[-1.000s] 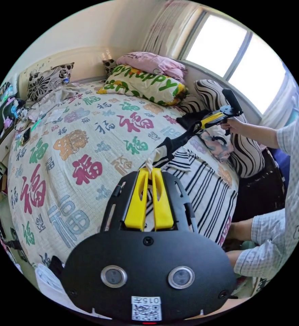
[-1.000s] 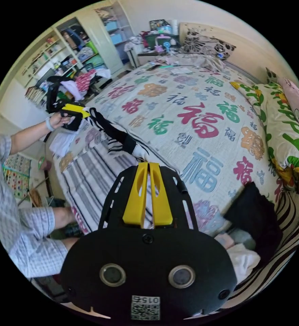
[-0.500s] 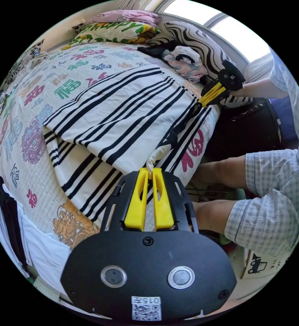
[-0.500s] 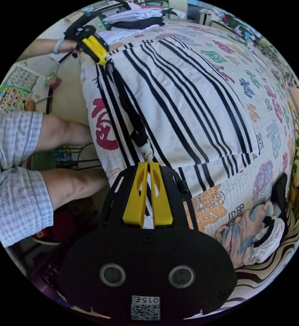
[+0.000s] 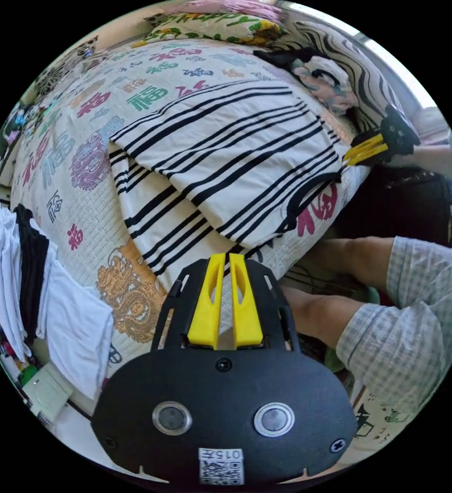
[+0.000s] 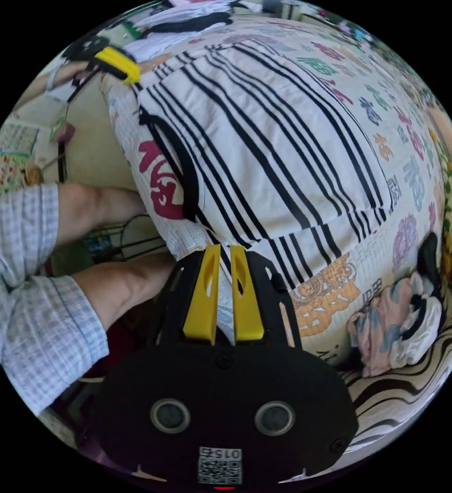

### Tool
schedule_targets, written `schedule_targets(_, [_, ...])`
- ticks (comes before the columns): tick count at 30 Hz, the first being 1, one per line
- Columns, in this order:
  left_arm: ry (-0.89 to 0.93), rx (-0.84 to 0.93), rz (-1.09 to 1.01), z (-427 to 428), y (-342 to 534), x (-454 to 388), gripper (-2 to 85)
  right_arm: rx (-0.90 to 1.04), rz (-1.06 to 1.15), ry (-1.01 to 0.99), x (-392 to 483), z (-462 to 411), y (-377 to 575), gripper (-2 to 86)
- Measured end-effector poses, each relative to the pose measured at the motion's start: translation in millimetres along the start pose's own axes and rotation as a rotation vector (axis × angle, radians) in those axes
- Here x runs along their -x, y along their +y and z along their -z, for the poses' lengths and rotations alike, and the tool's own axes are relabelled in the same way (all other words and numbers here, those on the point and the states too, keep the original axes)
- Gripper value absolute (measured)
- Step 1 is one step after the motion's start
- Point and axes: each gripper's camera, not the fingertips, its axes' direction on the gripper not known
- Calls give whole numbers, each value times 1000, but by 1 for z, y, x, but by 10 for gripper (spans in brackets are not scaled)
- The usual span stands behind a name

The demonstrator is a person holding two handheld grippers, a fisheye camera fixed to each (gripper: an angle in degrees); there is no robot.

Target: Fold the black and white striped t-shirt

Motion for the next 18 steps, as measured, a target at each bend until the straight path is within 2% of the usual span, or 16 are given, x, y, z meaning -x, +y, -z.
schedule_targets(3, [192, -111, 101, 7, -8, 3, 0, -93, -122, -174, -24, 8, 9, 25])
schedule_targets(5, [257, -111, 124, -6, -16, 3, 0, -178, -173, -326, -42, 2, 9, 11])
schedule_targets(9, [218, 50, 179, -47, -20, 17, -2, -17, -256, -356, -64, -50, -3, -3])
schedule_targets(12, [274, 97, 187, -34, -21, 38, -3, -48, -400, -582, -101, -58, 8, -3])
schedule_targets(14, [312, 7, 219, -4, -22, 61, 2, -279, -499, -707, -143, -34, 33, 4])
schedule_targets(16, [356, -136, 294, 35, -27, 106, 22, -398, -628, -689, -181, -20, 52, 15])
schedule_targets(18, [294, -185, 367, 51, -36, 141, 54, -475, -748, -637, -218, -14, 65, 41])
